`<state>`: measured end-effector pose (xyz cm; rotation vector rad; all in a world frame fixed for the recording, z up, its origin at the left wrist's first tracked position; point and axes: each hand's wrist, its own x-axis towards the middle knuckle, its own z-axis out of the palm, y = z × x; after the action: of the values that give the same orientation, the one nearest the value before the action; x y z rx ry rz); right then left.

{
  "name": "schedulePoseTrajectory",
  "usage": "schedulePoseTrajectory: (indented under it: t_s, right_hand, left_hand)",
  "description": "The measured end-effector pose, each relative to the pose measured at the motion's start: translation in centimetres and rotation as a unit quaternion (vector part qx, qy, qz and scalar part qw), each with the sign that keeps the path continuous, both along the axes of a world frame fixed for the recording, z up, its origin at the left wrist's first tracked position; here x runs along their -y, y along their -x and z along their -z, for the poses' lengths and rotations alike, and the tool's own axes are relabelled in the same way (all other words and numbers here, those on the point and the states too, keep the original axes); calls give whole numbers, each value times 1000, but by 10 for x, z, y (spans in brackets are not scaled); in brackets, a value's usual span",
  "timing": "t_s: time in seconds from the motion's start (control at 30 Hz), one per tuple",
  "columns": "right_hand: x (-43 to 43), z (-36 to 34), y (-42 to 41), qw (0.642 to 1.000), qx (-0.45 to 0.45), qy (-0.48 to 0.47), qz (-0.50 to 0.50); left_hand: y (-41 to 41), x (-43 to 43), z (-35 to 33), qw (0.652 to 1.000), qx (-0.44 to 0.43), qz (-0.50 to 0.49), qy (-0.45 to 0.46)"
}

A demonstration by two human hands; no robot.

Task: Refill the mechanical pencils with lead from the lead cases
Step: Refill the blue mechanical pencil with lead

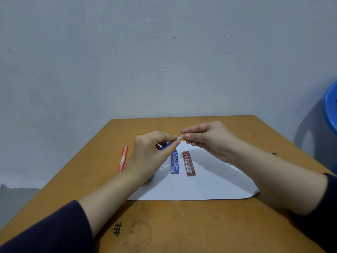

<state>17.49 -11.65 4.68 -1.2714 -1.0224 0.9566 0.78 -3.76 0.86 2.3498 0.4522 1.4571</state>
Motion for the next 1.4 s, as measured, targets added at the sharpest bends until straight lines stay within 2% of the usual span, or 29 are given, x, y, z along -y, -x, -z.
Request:
schedulePoseTrajectory:
  t_s: [0.47,0.93,1.4]
  right_hand:
    - [0,0,1,1000,-9,-1,-11]
    - [-1,2,2,997,69,-19,19]
    - [-1,5,2,991,123,-43,30]
  left_hand:
    - [1,0,-1,1000,-1,2,1]
    - [-3,-4,3,999,-8,-4,-32]
    - [-2,-4,2,1000,0,13,-3]
